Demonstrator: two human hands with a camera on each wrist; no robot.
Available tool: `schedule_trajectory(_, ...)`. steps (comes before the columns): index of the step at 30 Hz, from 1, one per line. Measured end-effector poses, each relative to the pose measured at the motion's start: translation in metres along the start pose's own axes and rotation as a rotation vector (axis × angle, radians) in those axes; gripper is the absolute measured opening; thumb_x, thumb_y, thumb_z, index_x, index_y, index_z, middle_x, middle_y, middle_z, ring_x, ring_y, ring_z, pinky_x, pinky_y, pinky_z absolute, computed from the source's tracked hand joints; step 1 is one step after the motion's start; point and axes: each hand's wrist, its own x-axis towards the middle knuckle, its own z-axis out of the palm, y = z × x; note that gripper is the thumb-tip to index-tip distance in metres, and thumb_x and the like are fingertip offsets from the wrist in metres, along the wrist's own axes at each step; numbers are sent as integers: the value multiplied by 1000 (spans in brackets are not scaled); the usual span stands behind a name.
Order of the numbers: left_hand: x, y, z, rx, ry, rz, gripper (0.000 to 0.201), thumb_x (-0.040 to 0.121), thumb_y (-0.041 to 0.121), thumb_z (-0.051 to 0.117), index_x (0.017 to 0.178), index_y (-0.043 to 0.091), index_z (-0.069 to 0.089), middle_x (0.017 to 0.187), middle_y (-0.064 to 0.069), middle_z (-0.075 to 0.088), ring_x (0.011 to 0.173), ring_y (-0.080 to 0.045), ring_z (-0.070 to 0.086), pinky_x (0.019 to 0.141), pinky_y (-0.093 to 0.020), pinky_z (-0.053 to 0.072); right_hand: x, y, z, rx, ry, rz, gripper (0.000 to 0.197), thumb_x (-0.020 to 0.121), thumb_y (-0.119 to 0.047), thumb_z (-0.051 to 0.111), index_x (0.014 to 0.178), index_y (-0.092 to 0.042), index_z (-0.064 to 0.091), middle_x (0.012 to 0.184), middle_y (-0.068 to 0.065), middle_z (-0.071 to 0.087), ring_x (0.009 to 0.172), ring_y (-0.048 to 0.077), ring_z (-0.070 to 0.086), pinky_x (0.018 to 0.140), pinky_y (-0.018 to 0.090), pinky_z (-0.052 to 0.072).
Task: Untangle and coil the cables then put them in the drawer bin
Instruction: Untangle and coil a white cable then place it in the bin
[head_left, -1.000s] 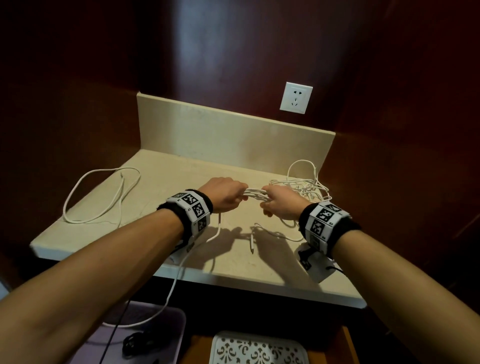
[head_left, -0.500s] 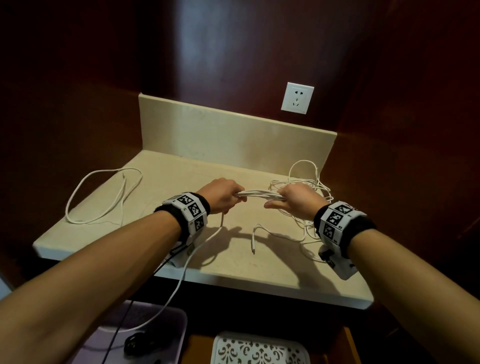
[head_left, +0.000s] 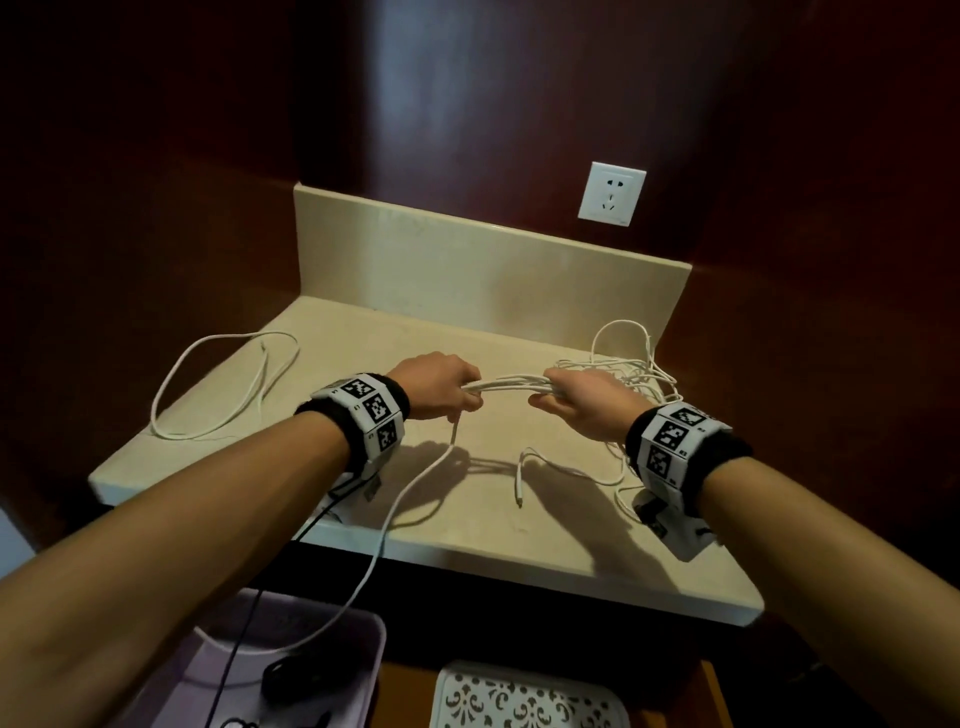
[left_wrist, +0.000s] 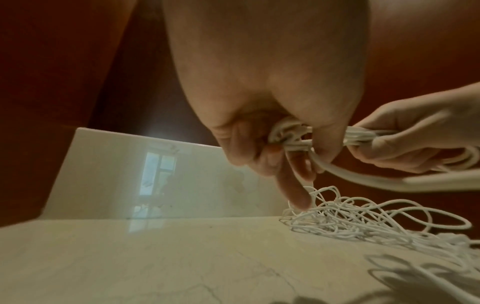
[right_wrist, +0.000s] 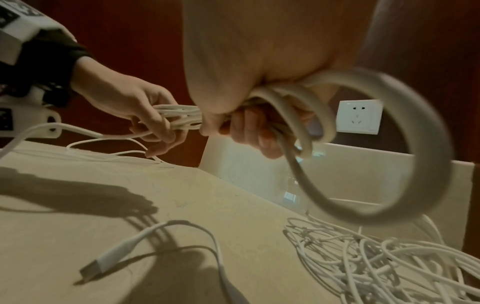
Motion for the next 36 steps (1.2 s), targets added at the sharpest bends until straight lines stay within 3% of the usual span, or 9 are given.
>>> schedule_trajectory(4,-7,-2,2,-165,-74,-38,20,96,10,42,102,14,61,82,-5,72,70,-12,58,55,-17,39,8,-13,3,35,25,15,37,95,-52,50,78,-19,45,72,0,51,74,25,50,62,34,33)
schedule_trajectory(6,-12,-4,3,-204,-45,-68,22,95,5,37,102,15,55,81,-6,67,72,-16,55,58,-24,39,11,-22,4,87,39,44,41,90,-57,54,79,-18,48,74,1,54,75,24,51,62,34,33)
schedule_trajectory(9,-16,-12,4,-207,53,-109,11,96,7,35,98,14,44,86,-8,56,80,-25,49,65,-32,36,15,-37,9,210,23,88,57,76,-69,64,96,-18,50,88,1,60,83,23,57,70,34,44)
schedule_trajectory(12,-17,-21,5,-242,118,-150,5,97,8,35,99,11,38,84,-10,52,75,-27,48,59,-33,34,20,-54,19,279,11,116,90,60,-78,69,122,-20,40,108,4,62,95,25,59,82,40,50)
schedule_trajectory(16,-17,-27,2,-413,181,-204,6,95,6,34,99,9,38,76,-15,50,53,-24,45,46,-28,35,25,-74,33,439,40,136,125,48,-80,73,145,-23,20,142,11,45,123,29,50,102,46,44)
schedule_trajectory(20,-19,-29,-1,-467,225,-232,10,95,5,34,103,6,39,69,-16,51,48,-25,46,37,-26,33,29,-90,38,531,31,170,133,47,-79,76,150,-24,11,151,15,34,133,32,42,108,47,39)
schedule_trajectory(28,-23,-33,-5,-469,254,-196,18,92,-2,31,107,6,39,68,-18,55,46,-27,52,36,-28,39,35,-109,46,606,-5,272,117,60,-59,83,145,-19,14,147,15,37,127,33,47,101,43,44)
schedule_trajectory(33,-24,-38,-7,-426,279,-173,15,86,-2,43,93,10,50,86,-16,65,82,-33,64,71,-41,51,34,-107,46,570,-39,294,76,78,-38,76,132,-13,28,119,13,57,104,30,58,85,41,50)
schedule_trajectory(36,-25,-39,-9,-494,265,-144,20,83,-8,45,82,11,52,76,-10,62,76,-27,61,73,-38,51,33,-102,45,585,-10,282,56,80,-29,74,123,-14,42,112,11,61,100,29,60,83,38,49)
